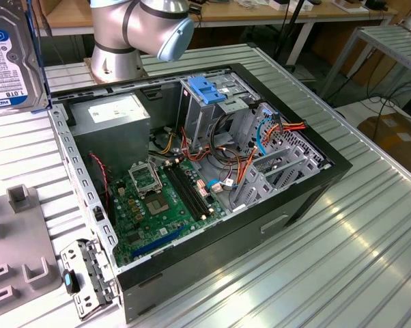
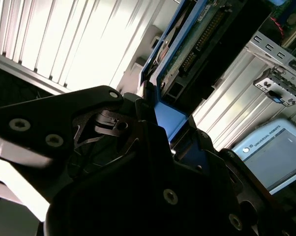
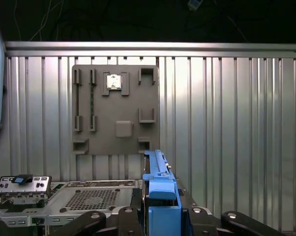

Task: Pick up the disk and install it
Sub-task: 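Pick up the disk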

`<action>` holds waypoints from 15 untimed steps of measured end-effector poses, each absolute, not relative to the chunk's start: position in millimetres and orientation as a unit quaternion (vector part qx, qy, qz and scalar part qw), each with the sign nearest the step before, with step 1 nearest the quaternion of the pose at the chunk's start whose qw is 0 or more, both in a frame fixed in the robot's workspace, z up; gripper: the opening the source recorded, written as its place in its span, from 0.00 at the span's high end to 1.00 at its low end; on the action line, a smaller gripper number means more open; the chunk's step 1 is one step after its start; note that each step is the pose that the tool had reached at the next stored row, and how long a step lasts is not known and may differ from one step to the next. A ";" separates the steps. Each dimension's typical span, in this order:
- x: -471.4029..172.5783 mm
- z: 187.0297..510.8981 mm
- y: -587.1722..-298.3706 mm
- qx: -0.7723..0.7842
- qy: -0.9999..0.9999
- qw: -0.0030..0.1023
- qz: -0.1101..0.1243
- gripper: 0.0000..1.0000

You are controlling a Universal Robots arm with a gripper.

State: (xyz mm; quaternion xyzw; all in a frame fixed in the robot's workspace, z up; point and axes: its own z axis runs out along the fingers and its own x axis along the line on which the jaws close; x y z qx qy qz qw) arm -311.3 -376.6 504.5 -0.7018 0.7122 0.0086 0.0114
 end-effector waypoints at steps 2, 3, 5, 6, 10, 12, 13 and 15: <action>-308.9 504.5 -376.7 -0.702 0.712 0.011 0.009 0.63; -307.6 504.5 -376.7 -0.702 0.712 0.011 0.009 0.63; -304.3 504.5 -376.7 -0.702 0.712 0.011 0.009 0.63; -302.1 504.5 -376.8 -0.702 0.712 0.011 0.009 0.63; -296.6 504.5 -376.8 -0.702 0.712 0.011 0.009 0.63; -292.7 504.5 -376.8 -0.702 0.712 0.011 0.009 0.63; -291.5 504.5 -376.8 -0.702 0.712 0.011 0.009 0.63; -288.9 504.5 -376.9 -0.702 0.712 0.011 0.009 0.63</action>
